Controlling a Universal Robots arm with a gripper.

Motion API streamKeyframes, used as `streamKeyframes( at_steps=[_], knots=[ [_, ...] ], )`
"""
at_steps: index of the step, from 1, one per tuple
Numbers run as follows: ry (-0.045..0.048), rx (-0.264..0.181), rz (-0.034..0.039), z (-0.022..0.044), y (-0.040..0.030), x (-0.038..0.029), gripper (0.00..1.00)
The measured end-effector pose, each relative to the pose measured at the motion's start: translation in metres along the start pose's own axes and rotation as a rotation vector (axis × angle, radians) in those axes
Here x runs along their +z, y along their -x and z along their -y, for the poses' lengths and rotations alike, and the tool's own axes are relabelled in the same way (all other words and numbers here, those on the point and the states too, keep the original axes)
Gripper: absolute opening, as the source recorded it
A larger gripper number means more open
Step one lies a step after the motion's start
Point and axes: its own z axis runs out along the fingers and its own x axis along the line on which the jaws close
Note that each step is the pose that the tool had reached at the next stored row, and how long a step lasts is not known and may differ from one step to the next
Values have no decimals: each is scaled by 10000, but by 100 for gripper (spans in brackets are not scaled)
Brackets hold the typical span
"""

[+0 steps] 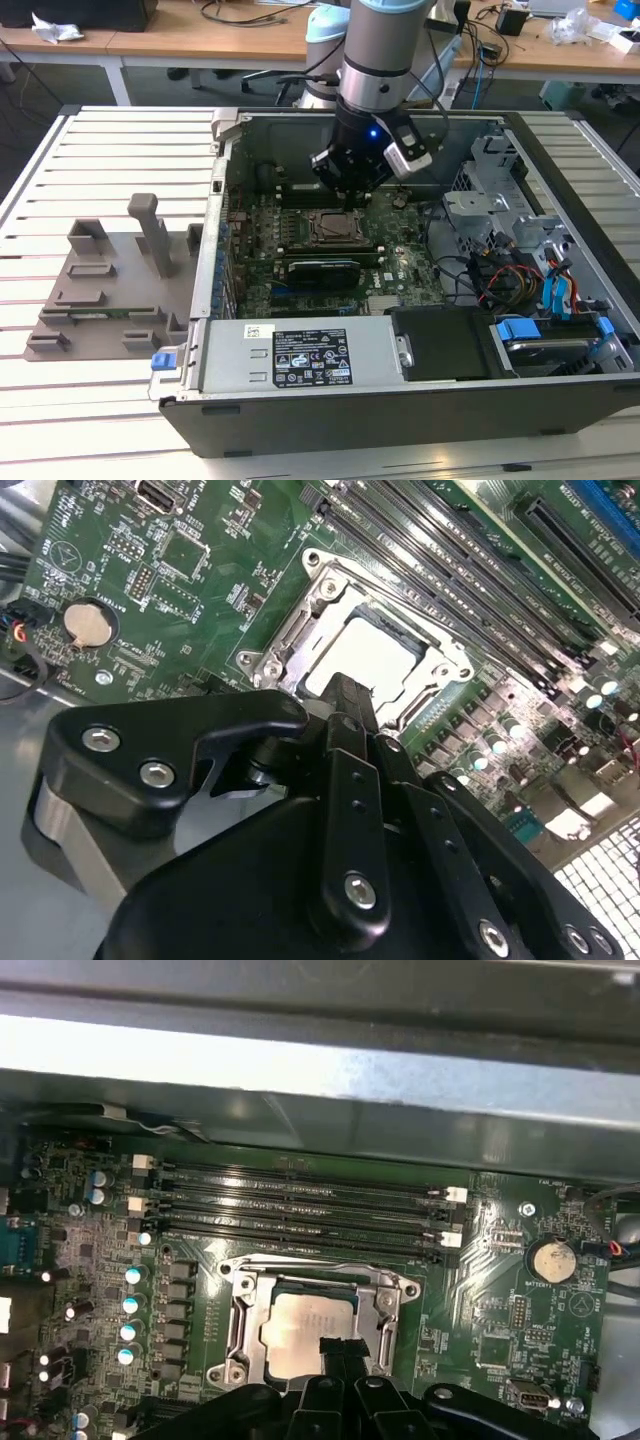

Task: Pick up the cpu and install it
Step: 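Install the first cpu locking lever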

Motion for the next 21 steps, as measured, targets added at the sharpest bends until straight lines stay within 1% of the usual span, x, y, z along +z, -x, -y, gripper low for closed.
streamKeyframes(
  at_steps=[1,3,6,13,21],
  knots=[
    [1,0,0,0,-1,-22,11],
    [1,0,0,1,-2,-39,11],
    [0,1,0,1,-4,-85,11],
    [1,0,0,2,-7,-153,11],
    [0,0,-1,3,-12,-257,11]
  ],
)
